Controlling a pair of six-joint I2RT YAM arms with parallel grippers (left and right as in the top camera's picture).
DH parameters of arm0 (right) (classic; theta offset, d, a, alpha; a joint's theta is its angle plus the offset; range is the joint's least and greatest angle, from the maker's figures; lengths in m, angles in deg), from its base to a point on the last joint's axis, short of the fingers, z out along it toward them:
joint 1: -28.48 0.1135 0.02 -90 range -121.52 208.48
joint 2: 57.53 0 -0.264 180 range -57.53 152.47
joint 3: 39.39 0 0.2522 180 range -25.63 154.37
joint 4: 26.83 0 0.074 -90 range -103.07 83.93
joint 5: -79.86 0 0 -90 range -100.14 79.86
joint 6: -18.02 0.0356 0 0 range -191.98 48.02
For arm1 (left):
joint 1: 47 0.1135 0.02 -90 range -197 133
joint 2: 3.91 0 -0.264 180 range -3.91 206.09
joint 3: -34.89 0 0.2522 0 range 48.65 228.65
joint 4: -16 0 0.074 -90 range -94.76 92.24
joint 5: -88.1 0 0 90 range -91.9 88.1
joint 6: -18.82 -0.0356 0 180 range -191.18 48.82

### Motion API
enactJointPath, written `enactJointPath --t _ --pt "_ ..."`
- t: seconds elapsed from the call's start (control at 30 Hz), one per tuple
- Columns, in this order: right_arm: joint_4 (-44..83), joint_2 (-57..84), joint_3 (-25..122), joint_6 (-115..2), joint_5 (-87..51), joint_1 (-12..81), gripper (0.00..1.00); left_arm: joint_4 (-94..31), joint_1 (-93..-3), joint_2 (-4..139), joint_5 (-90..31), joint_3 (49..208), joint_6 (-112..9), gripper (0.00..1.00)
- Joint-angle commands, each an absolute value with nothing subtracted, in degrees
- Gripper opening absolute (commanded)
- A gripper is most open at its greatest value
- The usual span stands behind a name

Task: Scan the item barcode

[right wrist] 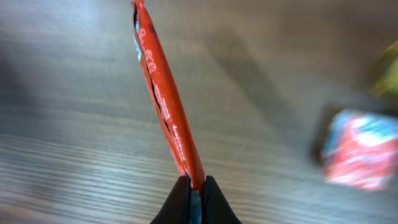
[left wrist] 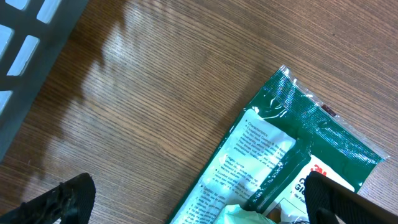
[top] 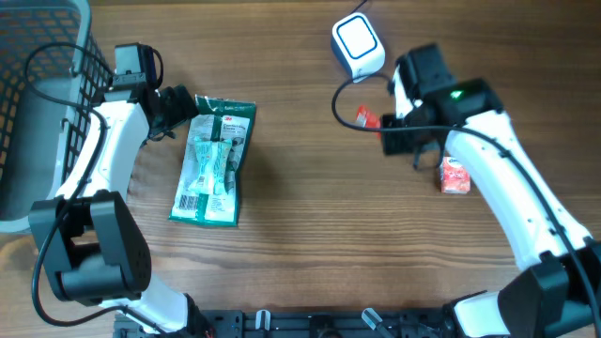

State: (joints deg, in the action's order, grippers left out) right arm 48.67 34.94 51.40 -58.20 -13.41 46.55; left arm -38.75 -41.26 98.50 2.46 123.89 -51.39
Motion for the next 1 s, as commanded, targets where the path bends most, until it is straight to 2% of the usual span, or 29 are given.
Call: enactJointPath --t 0.0,0.23,0.53,0.6,0.67,0.77,0.8,0.87,0.97 --pt "45.2 36.1 43.2 -48.6 -17.8 46.6 0.04 -38.7 -40.9 97.7 2.0 124.6 -51.5 1.00" --pt "37.0 36.1 32.2 -43.2 -17.9 46.6 0.04 -38.7 -40.9 97.7 2.0 124.6 -51.5 1.00" --pt "34.3 36.1 29.4 -43.5 -17.9 46.6 0.06 -38.7 -40.9 97.7 2.0 124.6 -51.5 1.00" --pt "34.3 36.1 29.4 -43.5 -17.8 46.6 0.15 -38.7 -40.9 97.7 2.0 124.6 -51.5 1.00" --pt "34.3 36.1 29.4 -43.5 -17.2 46.6 0.16 -38.7 -40.9 97.7 2.0 124.6 -51.5 1.00" --pt "33.7 36.1 29.4 -43.7 -16.4 46.6 0.23 -38.7 -40.9 97.7 2.0 124.6 -51.5 1.00" --pt "33.4 36.1 29.4 -44.2 -16.4 46.6 0.27 -38.7 -40.9 97.7 2.0 124.6 -51.5 1.00" --pt "32.4 36.1 29.4 -46.1 -16.4 46.6 0.43 -38.7 -40.9 97.7 2.0 124.6 -51.5 1.00" --pt "31.1 36.1 29.7 -48.4 -16.1 46.6 0.49 -38.7 -40.9 97.7 2.0 124.6 -51.5 1.00"
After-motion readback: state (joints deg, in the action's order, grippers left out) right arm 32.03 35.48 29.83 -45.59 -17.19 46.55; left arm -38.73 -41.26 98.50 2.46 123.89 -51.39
